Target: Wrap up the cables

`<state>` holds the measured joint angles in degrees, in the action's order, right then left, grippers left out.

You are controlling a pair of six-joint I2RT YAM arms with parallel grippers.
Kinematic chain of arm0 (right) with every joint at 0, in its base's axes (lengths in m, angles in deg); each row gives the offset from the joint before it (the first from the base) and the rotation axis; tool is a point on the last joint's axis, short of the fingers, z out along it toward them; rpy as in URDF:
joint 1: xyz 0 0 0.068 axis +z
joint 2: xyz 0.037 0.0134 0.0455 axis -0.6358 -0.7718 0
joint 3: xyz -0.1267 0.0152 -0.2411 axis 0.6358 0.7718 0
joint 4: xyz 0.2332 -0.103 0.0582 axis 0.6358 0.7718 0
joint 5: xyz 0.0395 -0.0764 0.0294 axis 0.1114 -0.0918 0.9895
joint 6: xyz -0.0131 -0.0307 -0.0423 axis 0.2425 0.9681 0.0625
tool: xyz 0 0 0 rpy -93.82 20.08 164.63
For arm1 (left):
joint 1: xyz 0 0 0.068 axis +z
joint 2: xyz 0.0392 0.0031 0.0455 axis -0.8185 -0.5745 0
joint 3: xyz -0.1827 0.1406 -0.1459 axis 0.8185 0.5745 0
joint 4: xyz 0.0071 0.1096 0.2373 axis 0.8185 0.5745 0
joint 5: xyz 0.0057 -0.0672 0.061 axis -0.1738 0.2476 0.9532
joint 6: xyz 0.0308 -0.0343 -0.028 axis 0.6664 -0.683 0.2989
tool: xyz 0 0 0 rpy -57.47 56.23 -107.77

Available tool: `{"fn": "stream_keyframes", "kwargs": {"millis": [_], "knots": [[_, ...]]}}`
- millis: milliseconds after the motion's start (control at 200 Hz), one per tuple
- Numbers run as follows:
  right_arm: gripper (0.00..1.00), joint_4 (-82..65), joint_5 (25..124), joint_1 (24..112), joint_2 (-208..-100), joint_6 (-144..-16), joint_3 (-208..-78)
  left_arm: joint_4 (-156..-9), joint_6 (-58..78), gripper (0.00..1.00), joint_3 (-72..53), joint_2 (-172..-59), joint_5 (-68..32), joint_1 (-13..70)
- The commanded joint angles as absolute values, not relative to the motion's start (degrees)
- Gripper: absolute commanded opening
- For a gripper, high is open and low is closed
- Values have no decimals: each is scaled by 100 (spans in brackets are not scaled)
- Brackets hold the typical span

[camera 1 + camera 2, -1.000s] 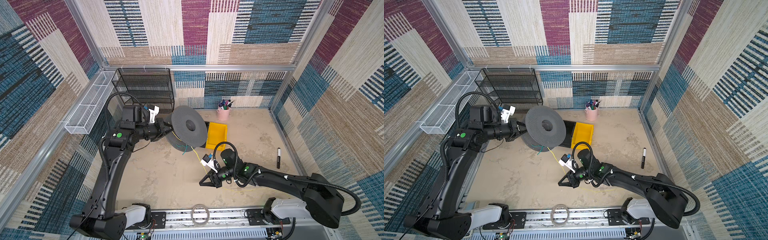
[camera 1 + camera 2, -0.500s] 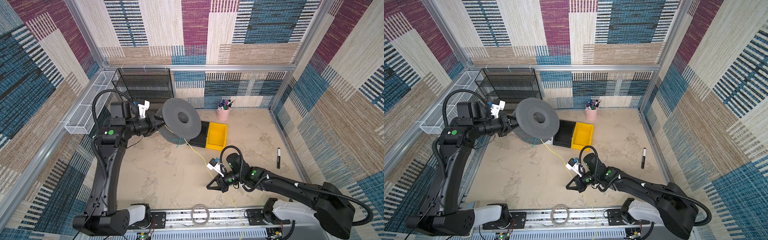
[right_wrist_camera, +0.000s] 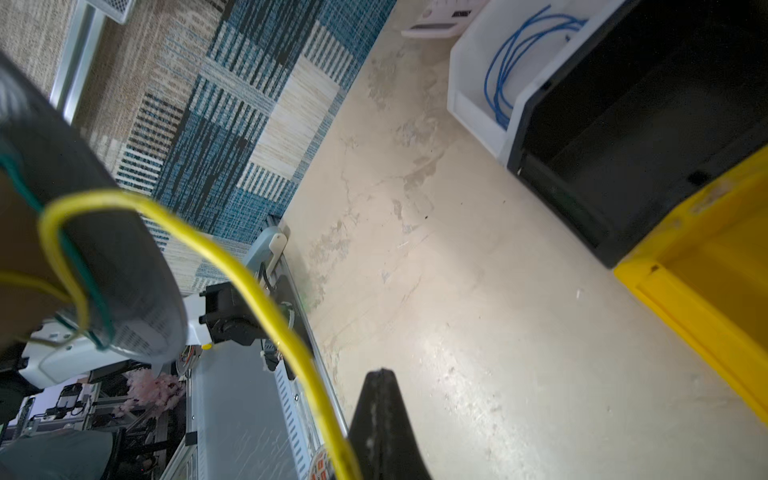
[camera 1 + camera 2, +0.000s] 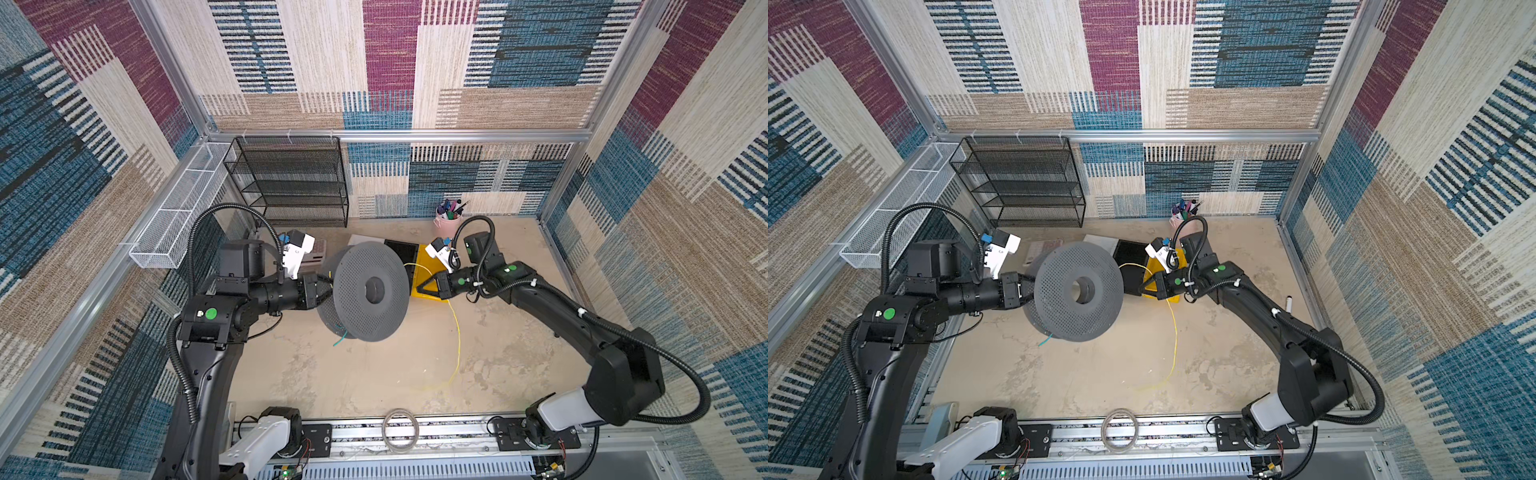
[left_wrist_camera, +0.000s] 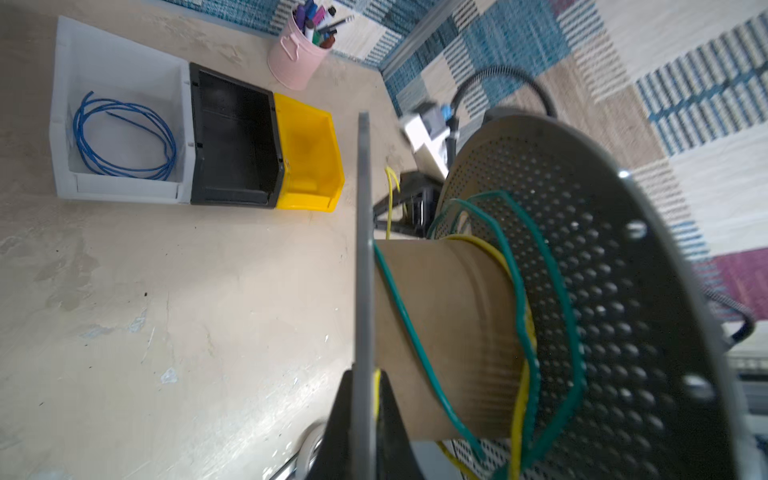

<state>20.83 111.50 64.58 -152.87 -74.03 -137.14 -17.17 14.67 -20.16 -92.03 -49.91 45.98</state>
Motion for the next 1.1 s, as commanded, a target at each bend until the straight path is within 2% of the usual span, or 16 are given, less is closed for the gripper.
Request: {"fn": "stream_keyframes", "kwargs": {"millis": [0, 175, 361, 506, 641, 826, 876, 952, 1097], "knots": [[0, 2659, 11530, 6462, -15549, -7205, -14252, -1324, 2441, 0, -1881, -9067, -3320, 3904], [0, 2698, 12146, 6462, -15770, -7468, -14808, -1395, 2616, 0, -1668, -9105, -1281, 2655], [0, 2394, 12855, 6474, -15850, -7976, -15206, -1398, 2567, 0, -1742, -9757, 1283, 1585], [0, 1765, 13369, 6739, -15734, -8587, -15268, -1838, 2101, 0, -2033, -10355, 2275, 1070], [0, 917, 13539, 7208, -15496, -9283, -15201, -1942, 994, 0, -2720, -11127, 2449, 879], [0, 327, 13185, 7734, -14972, -9750, -14616, -2356, -333, 0, -3088, -11439, 2175, 986], [5, 196, 13027, 7786, -14761, -9825, -14287, -2437, -488, 0, -3190, -11450, 2038, 1057], [18, -338, 12917, 7869, -14425, -10102, -13615, -2619, -586, 0, -3312, -11419, 1847, 1124], [23, -416, 12647, 8064, -14040, -9986, -12971, -2486, -543, 0, -3851, -11668, 1592, 1151]]}}
